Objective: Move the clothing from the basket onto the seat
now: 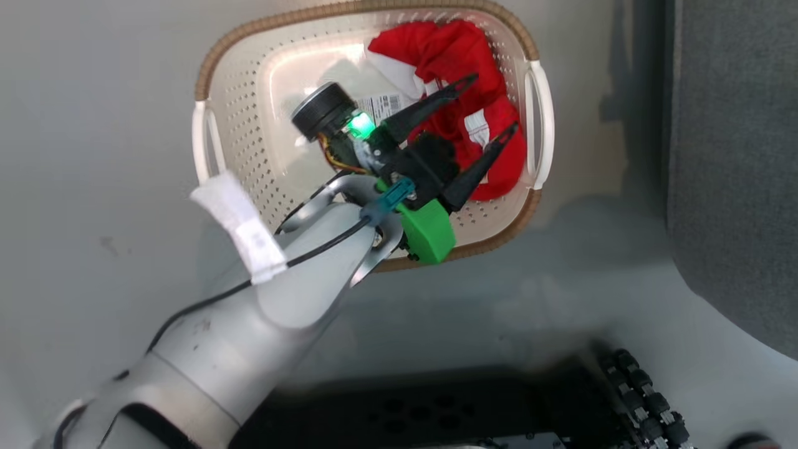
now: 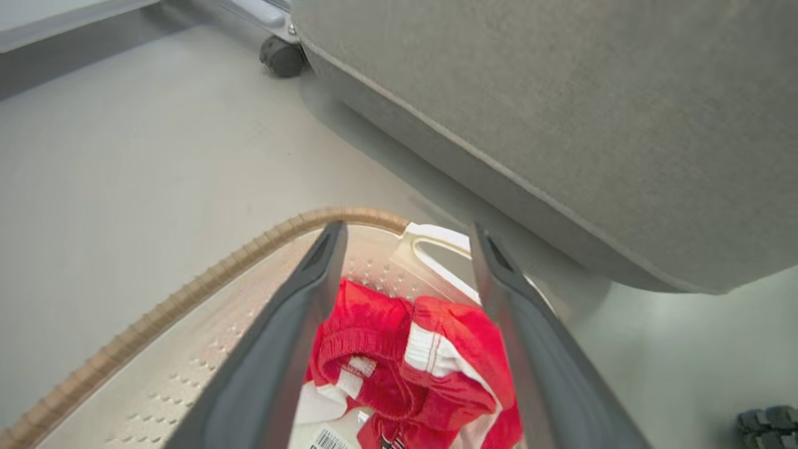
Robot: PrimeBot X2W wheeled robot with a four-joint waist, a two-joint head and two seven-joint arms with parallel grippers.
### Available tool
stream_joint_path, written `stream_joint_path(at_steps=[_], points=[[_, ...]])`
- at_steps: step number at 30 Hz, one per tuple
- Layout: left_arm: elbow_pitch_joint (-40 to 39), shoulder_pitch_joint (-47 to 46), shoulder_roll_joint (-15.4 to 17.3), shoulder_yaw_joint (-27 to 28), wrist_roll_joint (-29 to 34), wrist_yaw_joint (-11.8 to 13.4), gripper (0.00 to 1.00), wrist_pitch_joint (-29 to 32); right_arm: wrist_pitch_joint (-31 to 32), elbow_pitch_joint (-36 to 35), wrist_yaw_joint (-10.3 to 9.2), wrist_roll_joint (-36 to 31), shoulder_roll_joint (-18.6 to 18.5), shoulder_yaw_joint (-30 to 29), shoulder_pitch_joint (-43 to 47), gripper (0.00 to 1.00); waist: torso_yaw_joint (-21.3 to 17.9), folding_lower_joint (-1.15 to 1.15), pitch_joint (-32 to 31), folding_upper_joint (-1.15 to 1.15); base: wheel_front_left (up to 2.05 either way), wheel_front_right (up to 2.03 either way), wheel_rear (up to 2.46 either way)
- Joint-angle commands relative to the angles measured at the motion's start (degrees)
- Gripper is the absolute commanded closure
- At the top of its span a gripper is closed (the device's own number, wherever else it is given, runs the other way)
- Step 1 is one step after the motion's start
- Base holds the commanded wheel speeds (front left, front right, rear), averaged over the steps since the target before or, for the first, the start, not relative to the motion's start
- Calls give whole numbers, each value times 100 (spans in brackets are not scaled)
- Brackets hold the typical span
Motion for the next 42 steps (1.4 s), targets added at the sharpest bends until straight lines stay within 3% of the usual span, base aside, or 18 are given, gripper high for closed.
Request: stream_joint_path(at_steps=[1, 7, 11, 15, 23, 33, 34, 35, 36, 42], points=[[214, -334, 29, -239, -180, -11, 0, -5, -1, -84, -8, -24, -23, 13, -49, 0, -107, -1, 429, 0, 0, 0, 0], [1131, -1102, -12, -1539, -958, -12, 0, -4, -1, -395, -8, 65, 31, 63, -41, 0, -214, -1, 527, 0, 0, 0, 0], [1534, -1446, -52, -1995, -1453, -12, 0, -4, -1, -611, -8, 121, -2, 68, 36, 0, -249, -1, 573, 0, 0, 0, 0], [1799, -1575, -97, -2097, -1460, -12, 0, 111, -1, -718, -8, 148, -40, 152, 69, 0, -307, -1, 611, 0, 0, 0, 0], [1575, -1273, -117, -2101, -1107, -12, 0, 794, -1, -717, -8, 152, -12, 340, 95, 0, -513, -1, 645, 0, 0, 0, 0], [1445, -1094, -115, -2099, -920, -13, 0, 1183, -1, -727, -8, 162, 54, 456, 167, 0, -729, -1, 626, 0, 0, 0, 0], [1458, -1100, -114, -2097, -909, -13, 6, 1199, -1, -736, -7, 163, 61, 465, 172, 0, -739, -1, 622, 0, 0, 0, 0], [1494, -1118, -114, -2098, -887, -13, 72, 1177, -1, -744, -8, 160, 68, 477, 182, 0, -752, -1, 617, 0, 0, 0, 0], [1534, -1129, -113, -2100, -859, -13, 100, 1149, -1, -748, -8, 156, 72, 485, 192, 0, -763, -1, 613, 0, 0, 0, 0], [1757, -1228, -111, -2099, -801, -13, 100, 965, -1, -763, -8, 137, 92, 447, 172, 0, -753, -1, 608, 0, 0, 0, 0]])
